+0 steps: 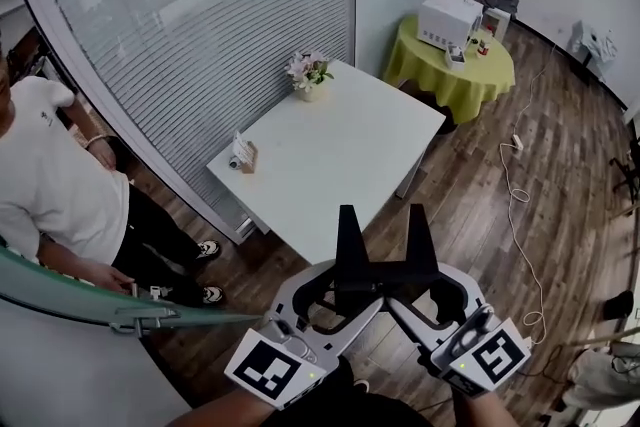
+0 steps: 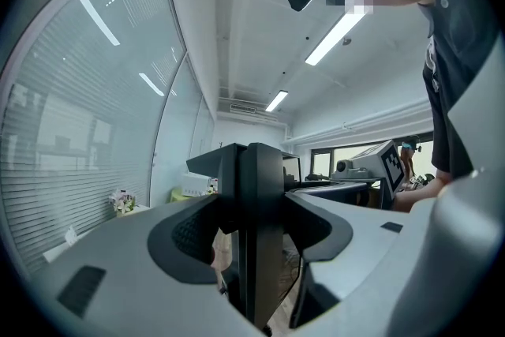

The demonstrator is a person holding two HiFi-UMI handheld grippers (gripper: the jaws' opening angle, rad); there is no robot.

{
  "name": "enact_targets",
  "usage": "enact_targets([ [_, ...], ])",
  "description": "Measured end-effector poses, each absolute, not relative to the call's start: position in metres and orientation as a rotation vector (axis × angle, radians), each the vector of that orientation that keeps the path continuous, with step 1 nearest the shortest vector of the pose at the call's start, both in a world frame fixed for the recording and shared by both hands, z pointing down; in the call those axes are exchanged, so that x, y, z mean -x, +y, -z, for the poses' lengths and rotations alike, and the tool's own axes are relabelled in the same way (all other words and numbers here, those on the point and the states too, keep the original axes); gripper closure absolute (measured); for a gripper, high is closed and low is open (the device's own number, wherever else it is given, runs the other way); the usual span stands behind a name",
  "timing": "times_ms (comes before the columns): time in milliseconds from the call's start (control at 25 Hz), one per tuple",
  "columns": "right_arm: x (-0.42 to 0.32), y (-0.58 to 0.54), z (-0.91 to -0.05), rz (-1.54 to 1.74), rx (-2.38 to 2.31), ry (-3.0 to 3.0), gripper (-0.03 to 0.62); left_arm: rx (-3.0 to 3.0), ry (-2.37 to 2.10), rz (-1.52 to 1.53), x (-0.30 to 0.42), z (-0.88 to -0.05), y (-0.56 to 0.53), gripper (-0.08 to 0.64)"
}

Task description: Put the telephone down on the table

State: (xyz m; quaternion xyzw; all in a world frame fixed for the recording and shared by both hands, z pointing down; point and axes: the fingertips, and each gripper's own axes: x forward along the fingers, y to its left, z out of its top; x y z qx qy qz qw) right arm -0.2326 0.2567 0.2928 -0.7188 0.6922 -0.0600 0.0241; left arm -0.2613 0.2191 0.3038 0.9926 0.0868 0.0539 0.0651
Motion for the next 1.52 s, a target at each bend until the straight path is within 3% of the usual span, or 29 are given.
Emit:
enact_targets([
  [600, 0.152, 0.208, -0.304, 0.215, 2.193, 2.158, 0.342, -2.987, 0.231, -0.18, 0.181, -0.313, 0.17, 0.305],
  [1520, -0.081, 0.187, -0.31, 0.247, 1.759, 2.518, 0.342, -2.961, -0.308, -0.198, -0.041, -0.319, 0.164, 0.305],
])
